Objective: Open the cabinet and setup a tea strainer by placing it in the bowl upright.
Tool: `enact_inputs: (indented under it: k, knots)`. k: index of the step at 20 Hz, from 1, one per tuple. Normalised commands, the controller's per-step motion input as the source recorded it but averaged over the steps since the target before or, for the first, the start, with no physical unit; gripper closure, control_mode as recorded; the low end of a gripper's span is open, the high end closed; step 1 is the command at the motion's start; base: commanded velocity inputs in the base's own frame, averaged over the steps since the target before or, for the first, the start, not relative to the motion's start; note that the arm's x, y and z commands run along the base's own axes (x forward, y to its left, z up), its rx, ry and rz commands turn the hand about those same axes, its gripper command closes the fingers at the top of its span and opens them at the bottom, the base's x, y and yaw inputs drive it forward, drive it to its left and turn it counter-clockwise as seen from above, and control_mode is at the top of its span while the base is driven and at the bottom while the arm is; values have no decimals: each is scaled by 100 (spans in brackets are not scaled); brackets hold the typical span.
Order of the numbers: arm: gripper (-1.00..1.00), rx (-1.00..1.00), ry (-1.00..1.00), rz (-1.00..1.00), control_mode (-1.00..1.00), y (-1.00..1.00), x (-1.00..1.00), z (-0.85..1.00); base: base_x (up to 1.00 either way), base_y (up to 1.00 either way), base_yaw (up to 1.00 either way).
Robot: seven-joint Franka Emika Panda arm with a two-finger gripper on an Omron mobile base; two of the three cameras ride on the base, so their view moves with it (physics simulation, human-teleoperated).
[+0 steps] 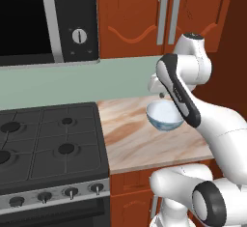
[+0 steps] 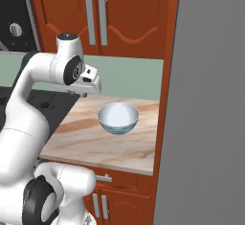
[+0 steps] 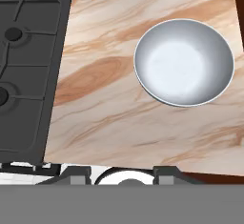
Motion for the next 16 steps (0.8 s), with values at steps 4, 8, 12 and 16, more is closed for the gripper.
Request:
enact_inputs:
  k: [4, 8, 12, 16]
  knots:
    - [-100, 0, -8, 0, -100, 4, -12, 0, 0, 0, 0]
    - [-100, -1, -32, -1, -100, 0, -29, 13, 0, 0, 0]
    - [-100, 0, -40, 0, -100, -6, -7, 47, 0, 0, 0]
    - [-100, 0, -44, 0, -100, 0, -4, 79, 0, 0, 0]
